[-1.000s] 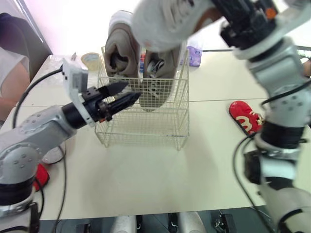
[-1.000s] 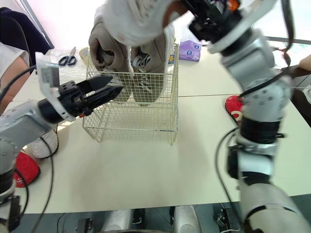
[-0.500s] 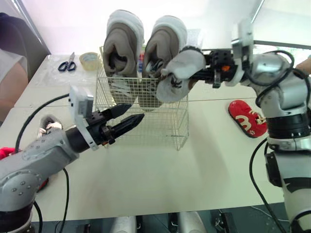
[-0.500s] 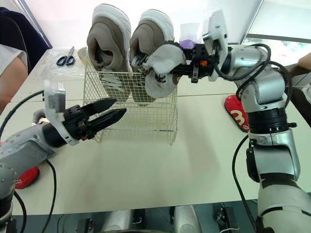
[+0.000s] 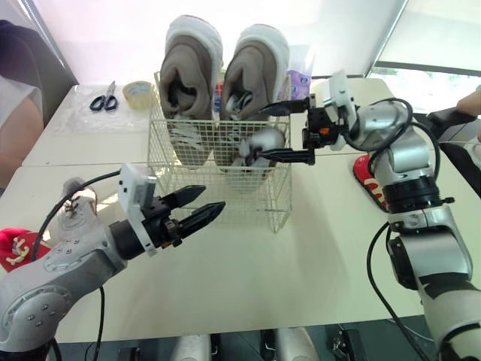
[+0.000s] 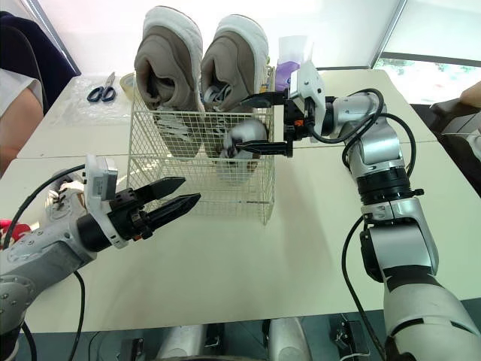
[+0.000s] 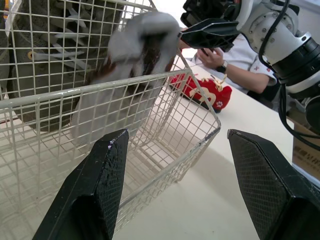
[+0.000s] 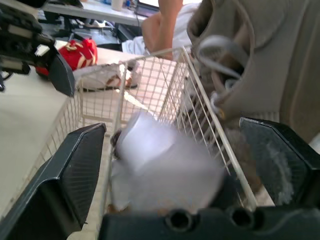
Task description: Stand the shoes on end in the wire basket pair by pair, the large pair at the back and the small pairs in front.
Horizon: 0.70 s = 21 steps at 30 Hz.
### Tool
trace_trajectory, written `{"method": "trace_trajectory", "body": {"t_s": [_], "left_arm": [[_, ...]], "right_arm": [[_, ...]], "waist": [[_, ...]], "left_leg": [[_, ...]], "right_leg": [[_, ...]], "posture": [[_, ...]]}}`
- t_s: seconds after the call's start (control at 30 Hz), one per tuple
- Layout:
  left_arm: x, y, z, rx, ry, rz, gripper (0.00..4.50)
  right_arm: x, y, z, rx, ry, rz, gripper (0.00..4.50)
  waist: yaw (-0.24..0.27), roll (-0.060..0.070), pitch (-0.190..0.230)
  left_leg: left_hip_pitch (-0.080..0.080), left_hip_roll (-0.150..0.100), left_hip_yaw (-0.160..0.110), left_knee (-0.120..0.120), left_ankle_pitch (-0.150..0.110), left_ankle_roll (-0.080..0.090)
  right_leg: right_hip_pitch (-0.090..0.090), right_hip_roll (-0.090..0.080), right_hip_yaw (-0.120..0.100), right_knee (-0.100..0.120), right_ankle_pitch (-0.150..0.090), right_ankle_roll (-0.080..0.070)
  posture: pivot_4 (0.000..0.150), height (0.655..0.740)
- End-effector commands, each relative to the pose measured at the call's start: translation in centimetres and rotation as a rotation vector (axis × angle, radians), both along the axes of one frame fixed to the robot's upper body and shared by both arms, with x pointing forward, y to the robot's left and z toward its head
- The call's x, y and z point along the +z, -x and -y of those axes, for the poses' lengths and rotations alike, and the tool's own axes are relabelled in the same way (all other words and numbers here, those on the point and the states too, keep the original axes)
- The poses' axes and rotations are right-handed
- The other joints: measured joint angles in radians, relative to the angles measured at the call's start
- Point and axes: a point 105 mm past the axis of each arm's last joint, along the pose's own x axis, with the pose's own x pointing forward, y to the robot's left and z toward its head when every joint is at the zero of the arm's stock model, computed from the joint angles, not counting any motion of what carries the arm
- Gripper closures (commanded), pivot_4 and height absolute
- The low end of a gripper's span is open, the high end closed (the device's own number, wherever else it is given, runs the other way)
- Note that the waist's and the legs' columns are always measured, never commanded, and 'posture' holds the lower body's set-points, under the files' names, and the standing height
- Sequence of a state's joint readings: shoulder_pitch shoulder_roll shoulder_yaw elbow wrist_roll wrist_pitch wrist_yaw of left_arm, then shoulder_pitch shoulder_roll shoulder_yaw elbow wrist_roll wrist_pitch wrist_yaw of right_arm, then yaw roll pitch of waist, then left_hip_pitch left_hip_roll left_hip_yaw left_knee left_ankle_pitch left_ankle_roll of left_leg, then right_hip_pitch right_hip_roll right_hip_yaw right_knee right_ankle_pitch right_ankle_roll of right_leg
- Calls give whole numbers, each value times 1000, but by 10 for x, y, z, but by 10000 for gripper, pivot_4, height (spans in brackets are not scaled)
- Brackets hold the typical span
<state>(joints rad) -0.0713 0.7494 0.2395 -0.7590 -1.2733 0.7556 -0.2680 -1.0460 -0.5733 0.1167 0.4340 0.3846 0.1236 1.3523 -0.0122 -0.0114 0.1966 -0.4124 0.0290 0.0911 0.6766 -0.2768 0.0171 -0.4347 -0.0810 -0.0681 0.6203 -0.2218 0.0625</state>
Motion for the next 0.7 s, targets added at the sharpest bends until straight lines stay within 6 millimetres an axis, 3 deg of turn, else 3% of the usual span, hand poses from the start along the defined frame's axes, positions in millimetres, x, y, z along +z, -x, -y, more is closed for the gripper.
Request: {"method": "trace_trajectory", "body": {"t_s": [0.03, 0.17, 0.37, 0.5, 0.53, 0.6, 0.7], "left_arm": [[7, 3, -3, 6, -4, 41, 12656], [7, 3, -7, 4, -15, 32, 12656], [16, 1, -22, 23, 5, 29, 12656], [52, -20, -64, 225, 107, 113, 1294], [59, -23, -76, 282, 103, 133, 1294], [72, -36, -120, 514, 26, 164, 1294], [75, -47, -171, 741, -134, 79, 1294]], "right_arm": [[25, 5, 9, -27, -15, 92, 649], [43, 15, 16, -32, -75, 89, 649], [68, 46, 27, -18, -137, 27, 649], [79, 65, 38, -13, -151, -31, 0], [80, 69, 40, -14, -145, -39, 0], [82, 85, 37, 37, -120, -94, 0], [59, 120, 27, 176, 60, -230, 0]], "waist": [[0, 0, 0], [0, 0, 0], [1, 0, 0], [1, 0, 0], [0, 0, 0], [-1, 1, 0], [-2, 0, 0]], "left_leg": [[0, 0, 0, 0, 0, 0], [0, 0, 0, 0, 0, 0], [0, 0, -1, 0, 0, 0], [0, 0, -2, -1, -1, -1], [0, 0, -2, -1, -1, -1], [0, 0, -2, -1, -1, -1], [-1, -1, -1, -7, 1, -2]], "right_leg": [[0, 0, 0, 0, 0, 0], [0, -1, 0, 0, 0, 0], [0, -2, 0, 0, 0, -1], [-1, -3, 0, 0, 0, -2], [-1, -3, 0, 0, 0, -2], [-1, -3, 0, 0, 0, -2], [-5, -4, 0, -1, 0, -3]], "posture": [[1500, 7400], [1500, 7400], [1500, 7400], [1500, 7400], [1500, 7400], [1500, 7400], [1500, 7400]]}}
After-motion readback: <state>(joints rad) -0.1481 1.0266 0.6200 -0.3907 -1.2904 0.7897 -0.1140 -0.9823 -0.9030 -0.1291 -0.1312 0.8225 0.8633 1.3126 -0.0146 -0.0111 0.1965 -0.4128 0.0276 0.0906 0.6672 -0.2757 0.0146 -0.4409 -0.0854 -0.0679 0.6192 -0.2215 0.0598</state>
